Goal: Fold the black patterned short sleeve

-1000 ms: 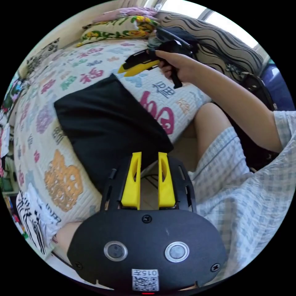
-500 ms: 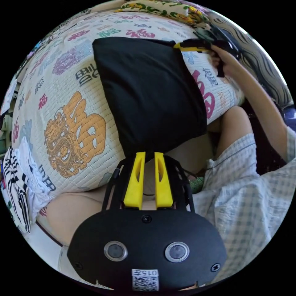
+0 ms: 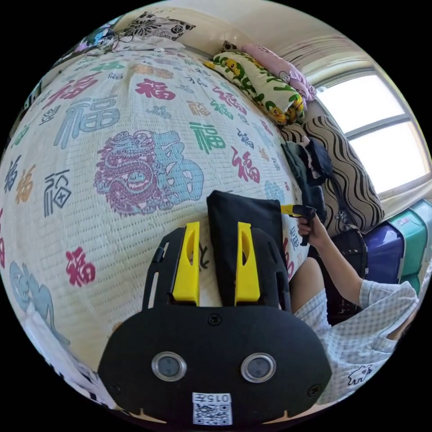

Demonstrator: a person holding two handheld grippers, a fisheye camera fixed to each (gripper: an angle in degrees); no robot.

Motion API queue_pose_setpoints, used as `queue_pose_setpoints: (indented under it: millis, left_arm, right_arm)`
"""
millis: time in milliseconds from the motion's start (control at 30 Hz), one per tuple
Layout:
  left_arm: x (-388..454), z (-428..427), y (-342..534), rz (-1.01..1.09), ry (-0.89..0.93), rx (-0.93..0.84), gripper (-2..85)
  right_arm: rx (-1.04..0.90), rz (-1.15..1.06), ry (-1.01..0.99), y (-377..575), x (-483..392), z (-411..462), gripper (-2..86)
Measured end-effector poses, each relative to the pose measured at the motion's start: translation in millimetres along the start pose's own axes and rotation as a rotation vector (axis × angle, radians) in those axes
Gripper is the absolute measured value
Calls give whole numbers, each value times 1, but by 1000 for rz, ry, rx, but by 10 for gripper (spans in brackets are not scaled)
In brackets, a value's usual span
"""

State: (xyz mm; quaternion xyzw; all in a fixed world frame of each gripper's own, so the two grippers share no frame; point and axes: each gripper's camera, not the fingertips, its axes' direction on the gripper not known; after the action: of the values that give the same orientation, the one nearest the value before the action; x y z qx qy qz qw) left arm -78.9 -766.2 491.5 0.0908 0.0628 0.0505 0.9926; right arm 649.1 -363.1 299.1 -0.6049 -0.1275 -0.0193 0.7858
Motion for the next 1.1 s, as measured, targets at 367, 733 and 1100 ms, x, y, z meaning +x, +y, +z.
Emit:
queue_pose_setpoints:
  millis: [367, 733, 1100]
  left_arm:
    - [-67, 12, -48, -25, 430, -63, 40]
    - [18, -112, -37, 414, 409, 94, 26]
    - [98, -136, 143, 712, 239, -148, 43]
  right_arm:
    - [-107, -18, -229, -9, 15, 46, 40]
    - [-65, -407, -56, 37, -96, 23, 26]
    - [-274, -539, 75, 204, -121, 130, 31]
